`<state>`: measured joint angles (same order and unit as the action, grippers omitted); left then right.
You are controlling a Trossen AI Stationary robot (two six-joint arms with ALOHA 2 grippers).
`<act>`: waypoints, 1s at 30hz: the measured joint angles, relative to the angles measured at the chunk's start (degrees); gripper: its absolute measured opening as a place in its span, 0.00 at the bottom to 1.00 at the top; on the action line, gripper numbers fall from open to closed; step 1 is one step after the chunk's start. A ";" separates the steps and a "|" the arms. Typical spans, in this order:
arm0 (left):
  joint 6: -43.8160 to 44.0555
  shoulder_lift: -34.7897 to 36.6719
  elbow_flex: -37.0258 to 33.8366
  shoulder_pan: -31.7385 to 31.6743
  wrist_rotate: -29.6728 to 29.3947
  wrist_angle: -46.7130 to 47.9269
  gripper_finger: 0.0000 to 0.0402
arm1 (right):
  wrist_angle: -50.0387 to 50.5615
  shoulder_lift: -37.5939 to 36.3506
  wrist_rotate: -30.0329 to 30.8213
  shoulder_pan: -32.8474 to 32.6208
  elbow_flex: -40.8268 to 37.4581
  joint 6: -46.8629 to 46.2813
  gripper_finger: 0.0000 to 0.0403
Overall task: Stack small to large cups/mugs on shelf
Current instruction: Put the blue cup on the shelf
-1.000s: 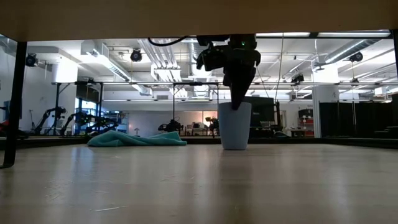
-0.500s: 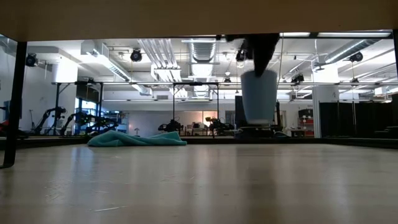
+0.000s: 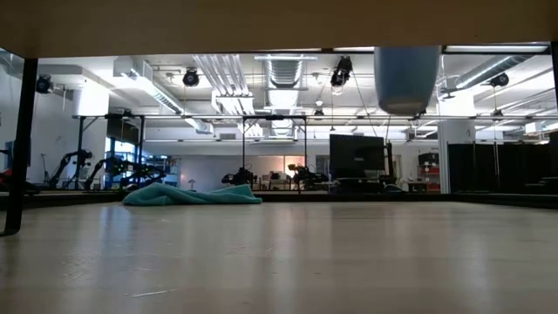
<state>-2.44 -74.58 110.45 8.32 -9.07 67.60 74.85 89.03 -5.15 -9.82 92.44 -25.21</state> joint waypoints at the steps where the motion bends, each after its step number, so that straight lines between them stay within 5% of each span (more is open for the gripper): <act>1: 0.00 -0.16 0.03 0.00 -0.01 0.01 0.22 | 0.06 0.39 0.00 -1.16 0.53 -0.63 0.02; 10: 0.06 -1.04 -0.02 0.00 -0.01 -0.17 0.22 | 1.32 6.53 0.11 -9.08 11.17 -1.34 0.02; 25: 0.17 -1.04 -0.07 0.00 -0.01 -0.70 0.22 | 15.08 23.68 -1.29 -15.72 41.51 -1.19 0.02; 30: 0.17 -1.14 -0.13 0.00 0.01 -0.67 0.22 | 15.51 24.35 -1.92 -17.48 41.66 -1.97 0.02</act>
<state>-2.26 -75.72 110.32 8.32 -9.06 66.94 90.36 113.38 -7.07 -27.30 134.10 -27.18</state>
